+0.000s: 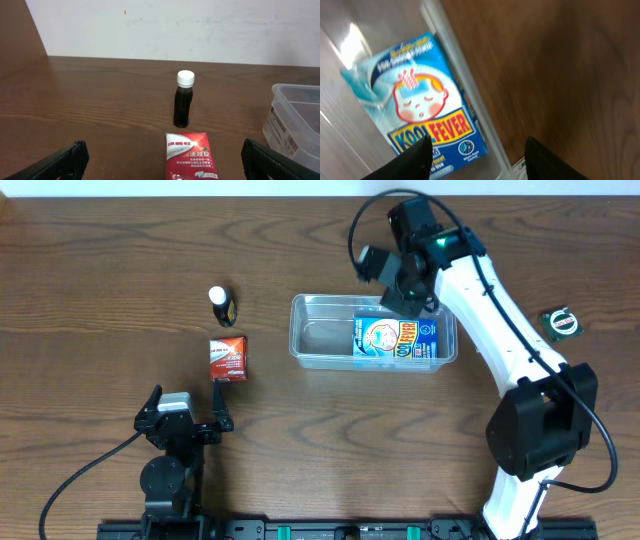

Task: Pack container
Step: 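Open right gripper, release box, and move toward the Panadol box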

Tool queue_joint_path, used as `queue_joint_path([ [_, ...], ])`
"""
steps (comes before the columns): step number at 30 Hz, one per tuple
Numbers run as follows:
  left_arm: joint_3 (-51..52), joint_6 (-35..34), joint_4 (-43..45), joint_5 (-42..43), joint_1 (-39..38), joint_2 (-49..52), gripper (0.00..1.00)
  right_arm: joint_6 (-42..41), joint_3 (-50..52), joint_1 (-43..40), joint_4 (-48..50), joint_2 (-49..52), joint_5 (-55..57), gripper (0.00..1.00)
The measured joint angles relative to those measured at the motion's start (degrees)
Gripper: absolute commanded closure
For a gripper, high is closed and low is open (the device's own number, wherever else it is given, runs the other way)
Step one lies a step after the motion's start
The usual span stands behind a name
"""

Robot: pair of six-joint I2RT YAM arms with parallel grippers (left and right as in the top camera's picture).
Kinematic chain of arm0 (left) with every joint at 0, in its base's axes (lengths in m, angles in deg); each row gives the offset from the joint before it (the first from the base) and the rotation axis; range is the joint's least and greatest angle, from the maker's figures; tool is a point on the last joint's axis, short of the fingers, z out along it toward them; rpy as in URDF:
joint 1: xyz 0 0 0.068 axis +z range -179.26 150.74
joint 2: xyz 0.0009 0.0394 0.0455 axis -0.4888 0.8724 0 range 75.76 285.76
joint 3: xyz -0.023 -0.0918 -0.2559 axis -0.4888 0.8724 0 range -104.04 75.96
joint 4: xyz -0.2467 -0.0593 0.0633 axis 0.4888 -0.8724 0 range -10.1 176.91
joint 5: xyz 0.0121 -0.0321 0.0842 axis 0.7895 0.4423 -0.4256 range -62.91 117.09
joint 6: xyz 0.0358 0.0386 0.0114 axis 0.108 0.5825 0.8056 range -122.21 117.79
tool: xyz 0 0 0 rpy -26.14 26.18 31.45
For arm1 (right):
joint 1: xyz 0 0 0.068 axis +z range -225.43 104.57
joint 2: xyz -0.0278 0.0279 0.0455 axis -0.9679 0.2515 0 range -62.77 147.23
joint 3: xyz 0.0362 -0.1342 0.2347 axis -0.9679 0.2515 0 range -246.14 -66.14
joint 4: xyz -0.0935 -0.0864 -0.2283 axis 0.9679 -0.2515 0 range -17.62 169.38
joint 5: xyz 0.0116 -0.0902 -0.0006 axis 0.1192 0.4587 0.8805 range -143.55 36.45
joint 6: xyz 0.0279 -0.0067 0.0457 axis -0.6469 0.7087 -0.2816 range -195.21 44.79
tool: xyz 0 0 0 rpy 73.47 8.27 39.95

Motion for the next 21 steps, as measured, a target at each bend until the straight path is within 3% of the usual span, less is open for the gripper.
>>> queue_joint_path([
  [6, 0.0, 0.0, 0.0, 0.0, 0.0, 0.0, 0.02, -11.0, -4.7, -1.8, -0.8, 0.0, -1.1, 0.35],
  [12, 0.0, 0.0, 0.0, 0.0, 0.0, 0.0, 0.02, -21.4, -7.3, -10.1, -4.6, -0.2, -1.6, 0.34],
  [21, 0.0, 0.0, 0.0, 0.0, 0.0, 0.0, 0.02, -27.2, -7.2, -19.4, -9.3, -0.3, -1.0, 0.31],
])
